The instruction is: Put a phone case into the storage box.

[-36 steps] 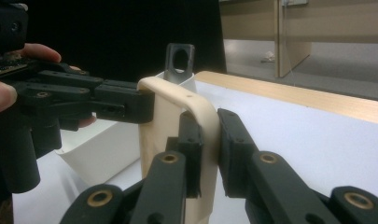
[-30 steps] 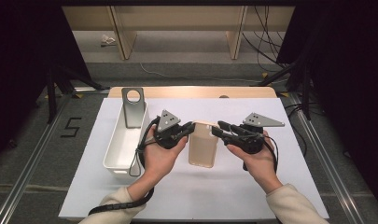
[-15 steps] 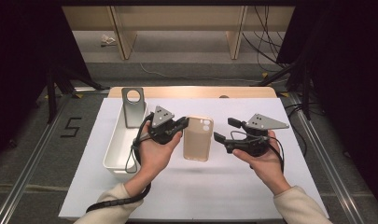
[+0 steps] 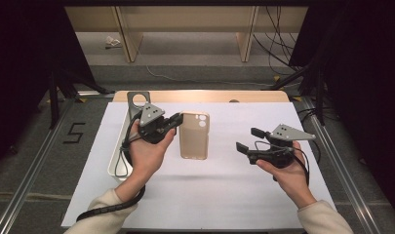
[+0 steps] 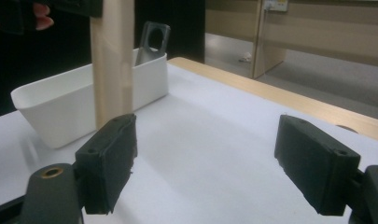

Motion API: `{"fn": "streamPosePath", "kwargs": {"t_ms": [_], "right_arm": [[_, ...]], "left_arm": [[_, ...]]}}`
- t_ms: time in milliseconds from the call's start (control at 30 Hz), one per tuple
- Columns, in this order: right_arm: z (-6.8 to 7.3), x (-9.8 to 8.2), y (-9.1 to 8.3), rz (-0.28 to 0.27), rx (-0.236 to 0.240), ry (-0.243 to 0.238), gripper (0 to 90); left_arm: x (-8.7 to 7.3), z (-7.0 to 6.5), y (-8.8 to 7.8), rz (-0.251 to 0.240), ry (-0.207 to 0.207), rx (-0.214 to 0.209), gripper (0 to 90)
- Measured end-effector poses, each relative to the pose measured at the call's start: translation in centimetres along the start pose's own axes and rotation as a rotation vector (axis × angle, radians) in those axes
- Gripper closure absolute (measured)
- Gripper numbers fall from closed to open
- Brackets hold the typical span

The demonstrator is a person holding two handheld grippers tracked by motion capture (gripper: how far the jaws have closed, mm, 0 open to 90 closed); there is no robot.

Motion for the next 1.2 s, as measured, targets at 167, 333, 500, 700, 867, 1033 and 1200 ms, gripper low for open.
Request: {"fn": "streamPosePath", "kwargs": {"t_ms": [167, 333, 500, 700, 867, 1033, 1200], "right_arm": [[-0.5, -0.7, -0.4, 0.014, -0.009, 0.006, 22.1], [-0.9, -1.2, -0.8, 0.021, -0.019, 0.019, 22.1], [-1.1, -1.6, -1.2, 0.027, -0.032, 0.024, 22.1], [-1.3, -2.0, -1.5, 0.032, -0.041, 0.032, 22.1], [-1.5, -2.3, -1.7, 0.033, -0.052, 0.034, 22.1], [-1.7, -2.4, -1.9, 0.033, -0.063, 0.04, 22.0], [-1.9, -2.5, -2.0, 0.032, -0.072, 0.044, 21.8]], "left_arm": [[0.2, 0.9, -0.6, -0.008, -0.01, 0.018, 84.7], [0.5, 1.7, -1.2, -0.014, -0.014, 0.035, 84.7], [0.5, 2.5, -1.6, -0.019, -0.017, 0.05, 84.7], [0.6, 3.4, -2.0, -0.015, -0.013, 0.065, 84.7], [0.8, 4.3, -2.5, -0.019, -0.012, 0.079, 84.8], [1.1, 5.1, -3.0, -0.022, -0.003, 0.088, 84.7], [1.3, 5.8, -3.4, -0.022, -0.003, 0.101, 84.8]]}}
Point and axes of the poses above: each handheld gripper's, and its own axes: y roughly forward along the jaws, x roughly out of its top, z roughly to its left, the point moved 3 cm from there along y, roughly forward along the jaws, and after that the axes turned 6 degrees about y, right-handed, at the moved point
